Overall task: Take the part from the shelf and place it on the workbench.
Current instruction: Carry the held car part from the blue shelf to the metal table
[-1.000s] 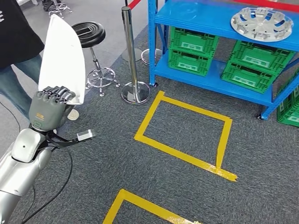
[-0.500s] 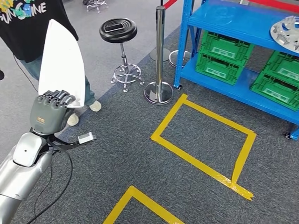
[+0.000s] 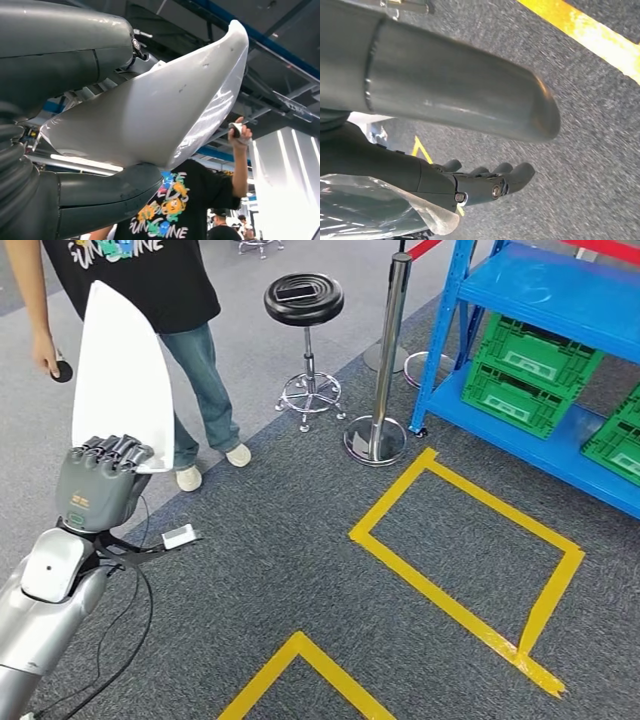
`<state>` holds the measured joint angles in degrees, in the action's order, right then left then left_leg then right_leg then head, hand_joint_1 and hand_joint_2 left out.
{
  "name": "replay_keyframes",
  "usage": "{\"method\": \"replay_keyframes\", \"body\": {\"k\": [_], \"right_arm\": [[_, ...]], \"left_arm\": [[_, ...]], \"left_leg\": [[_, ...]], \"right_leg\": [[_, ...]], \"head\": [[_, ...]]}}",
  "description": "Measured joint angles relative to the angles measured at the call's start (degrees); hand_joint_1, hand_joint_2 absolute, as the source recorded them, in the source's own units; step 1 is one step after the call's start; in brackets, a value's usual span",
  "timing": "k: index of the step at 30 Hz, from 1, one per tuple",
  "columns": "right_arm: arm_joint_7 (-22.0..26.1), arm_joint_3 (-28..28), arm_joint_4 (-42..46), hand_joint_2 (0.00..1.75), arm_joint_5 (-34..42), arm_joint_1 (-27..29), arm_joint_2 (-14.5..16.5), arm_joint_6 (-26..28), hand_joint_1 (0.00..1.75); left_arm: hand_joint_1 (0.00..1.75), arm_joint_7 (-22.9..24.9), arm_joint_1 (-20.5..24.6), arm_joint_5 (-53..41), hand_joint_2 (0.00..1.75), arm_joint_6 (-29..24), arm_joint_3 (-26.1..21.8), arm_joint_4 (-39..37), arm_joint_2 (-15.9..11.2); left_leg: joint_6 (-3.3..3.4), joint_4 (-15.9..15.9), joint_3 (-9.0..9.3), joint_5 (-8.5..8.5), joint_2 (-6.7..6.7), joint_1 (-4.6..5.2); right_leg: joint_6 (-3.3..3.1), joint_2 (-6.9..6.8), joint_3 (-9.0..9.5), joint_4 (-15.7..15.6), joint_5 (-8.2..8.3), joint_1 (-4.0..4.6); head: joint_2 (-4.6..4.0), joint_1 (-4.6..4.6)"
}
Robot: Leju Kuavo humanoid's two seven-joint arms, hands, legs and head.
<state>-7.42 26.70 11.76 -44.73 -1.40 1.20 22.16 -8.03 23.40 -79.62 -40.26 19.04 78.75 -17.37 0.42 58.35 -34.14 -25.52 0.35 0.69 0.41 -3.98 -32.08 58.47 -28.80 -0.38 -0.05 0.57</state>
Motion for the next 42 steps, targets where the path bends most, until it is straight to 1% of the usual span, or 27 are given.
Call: {"method": "replay_keyframes", "body": {"k": [2, 3, 7, 10, 12, 15, 21, 24, 32, 42], "right_arm": [[-0.03, 0.00, 0.00, 0.00, -0.05, -0.06, -0.02, -0.57, 0.00], [-0.03, -0.01, 0.00, 0.00, -0.07, -0.10, -0.03, -0.89, 0.00], [-0.03, -0.01, 0.00, 0.00, -0.08, -0.13, -0.07, -1.93, 0.00], [-0.03, -0.01, 0.00, 0.00, -0.05, -0.12, -0.07, -2.23, 0.00], [-0.03, -0.01, 0.00, 0.00, -0.04, -0.12, -0.08, -2.27, 0.00], [-0.02, -0.01, 0.00, 0.00, 0.05, -0.13, -0.08, -3.56, 0.00], [0.10, -0.01, -0.12, 0.00, 0.15, -0.11, -0.07, -10.84, 0.00], [0.07, -0.01, -0.15, 0.00, -0.04, -0.09, -0.06, -12.64, 0.00], [1.29, 0.80, -0.15, 0.00, 0.26, 0.19, -0.06, -10.22, 0.00], [1.83, 1.40, -0.15, 0.00, 0.10, 0.24, -0.06, -9.62, 0.00]], "left_arm": [[1.75, 0.10, 0.03, 0.26, 1.75, 0.01, 0.02, 0.00, 0.07], [1.75, 0.12, 0.06, 0.40, 1.75, 0.01, 0.04, 0.00, 0.10], [1.75, 0.14, 0.05, 0.69, 1.75, 0.02, 0.15, 0.00, 0.29], [1.75, 0.14, 0.05, 0.81, 1.75, 0.02, 0.16, -0.01, 0.37], [1.75, 0.14, 0.05, 0.84, 1.75, 0.02, 0.18, -0.01, 0.42], [1.75, 0.09, 0.06, 1.01, 1.75, 0.02, 0.20, -0.02, 0.48], [1.75, -0.76, 0.77, 2.61, 1.75, 0.02, 0.63, -0.57, 0.60], [1.75, -1.10, 1.53, 2.95, 1.75, 0.02, 0.86, -1.05, 0.73], [1.75, -1.18, 1.53, 3.36, 1.75, 0.02, 0.77, -1.34, 0.82], [1.75, -1.37, 1.15, 3.81, 1.75, 0.02, 0.62, -1.33, 0.80]], "left_leg": [[-0.32, -0.34, 0.18, 0.16, -0.05, -0.11], [-0.27, -0.28, 0.16, 0.09, -0.04, -0.09], [0.18, 0.20, -0.05, -0.19, 0.10, 0.01], [0.40, 0.60, -0.30, -0.33, 0.18, 0.05], [0.50, 0.82, -0.41, -0.39, 0.20, 0.05], [0.60, 1.04, -0.51, -0.46, 0.21, 0.05], [0.76, 1.44, -0.69, -0.60, 0.22, 0.04], [0.75, 1.65, -0.90, -0.61, 0.22, 0.04], [0.72, 1.84, -1.19, -0.61, 0.24, 0.04], [0.71, 1.81, -1.19, -0.60, 0.24, 0.04]], "right_leg": [[-0.47, 0.12, 0.08, -0.24, 0.02, 0.10], [-0.55, 0.21, 0.16, -0.35, 0.16, 0.08], [-0.16, 0.46, 0.25, -0.42, 0.30, 0.00], [0.50, 0.56, 0.25, -0.39, 0.36, -0.09], [0.80, 0.58, 0.21, -0.33, 0.32, -0.11], [0.88, 0.58, 0.13, -0.15, 0.27, -0.11], [1.07, 0.59, -0.10, 0.29, 0.12, -0.11], [1.07, 0.60, -0.35, 0.60, 0.09, -0.11], [1.07, 0.64, -0.69, 0.89, 0.06, -0.11], [1.06, 0.64, -0.69, 0.88, 0.06, -0.11]], "head": [[-0.01, -0.08], [-0.01, -0.10], [0.00, -0.12], [0.01, -0.11], [0.00, -0.11], [0.01, -0.10], [0.00, -0.09], [-0.01, -0.09], [0.01, -0.09], [-0.01, -0.09]]}}
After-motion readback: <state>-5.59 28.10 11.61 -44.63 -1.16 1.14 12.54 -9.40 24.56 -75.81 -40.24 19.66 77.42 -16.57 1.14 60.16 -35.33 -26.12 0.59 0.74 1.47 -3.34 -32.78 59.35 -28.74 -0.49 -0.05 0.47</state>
